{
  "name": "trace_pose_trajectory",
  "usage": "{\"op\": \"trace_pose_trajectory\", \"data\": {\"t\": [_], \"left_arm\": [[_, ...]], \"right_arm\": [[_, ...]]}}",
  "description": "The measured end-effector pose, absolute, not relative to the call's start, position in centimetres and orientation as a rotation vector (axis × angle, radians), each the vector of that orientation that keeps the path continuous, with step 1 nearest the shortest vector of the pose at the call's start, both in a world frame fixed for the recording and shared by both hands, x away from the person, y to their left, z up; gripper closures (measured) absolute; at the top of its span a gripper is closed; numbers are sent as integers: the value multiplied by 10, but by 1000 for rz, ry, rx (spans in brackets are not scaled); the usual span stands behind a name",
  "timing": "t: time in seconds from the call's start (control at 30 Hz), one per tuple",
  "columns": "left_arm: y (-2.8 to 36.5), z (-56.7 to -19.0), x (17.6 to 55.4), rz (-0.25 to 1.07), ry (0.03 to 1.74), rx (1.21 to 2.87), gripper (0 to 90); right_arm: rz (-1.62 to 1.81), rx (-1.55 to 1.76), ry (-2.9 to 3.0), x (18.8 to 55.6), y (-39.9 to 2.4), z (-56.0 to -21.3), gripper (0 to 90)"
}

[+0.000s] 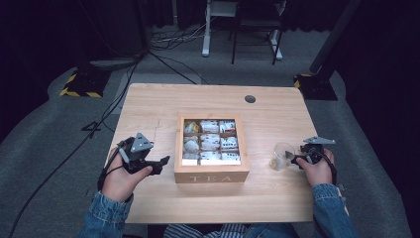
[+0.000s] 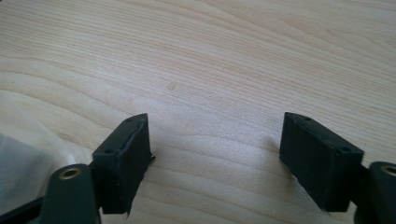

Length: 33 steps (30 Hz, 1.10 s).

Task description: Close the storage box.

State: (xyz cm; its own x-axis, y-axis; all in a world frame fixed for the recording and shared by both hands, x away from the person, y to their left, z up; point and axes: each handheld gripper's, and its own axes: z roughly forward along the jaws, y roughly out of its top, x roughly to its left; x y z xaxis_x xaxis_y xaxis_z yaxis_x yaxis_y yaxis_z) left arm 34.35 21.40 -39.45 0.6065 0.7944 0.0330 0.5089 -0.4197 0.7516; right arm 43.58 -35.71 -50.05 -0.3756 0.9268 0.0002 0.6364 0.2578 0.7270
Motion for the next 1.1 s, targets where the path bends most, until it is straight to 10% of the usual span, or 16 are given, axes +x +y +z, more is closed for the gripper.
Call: {"op": "trace_pose_trajectory", "data": {"t": [1.1], "left_arm": [[288, -480, 389, 644, 1417, 1986, 218]], "right_arm": [[933, 1393, 2098, 438, -365, -504, 193]]}}
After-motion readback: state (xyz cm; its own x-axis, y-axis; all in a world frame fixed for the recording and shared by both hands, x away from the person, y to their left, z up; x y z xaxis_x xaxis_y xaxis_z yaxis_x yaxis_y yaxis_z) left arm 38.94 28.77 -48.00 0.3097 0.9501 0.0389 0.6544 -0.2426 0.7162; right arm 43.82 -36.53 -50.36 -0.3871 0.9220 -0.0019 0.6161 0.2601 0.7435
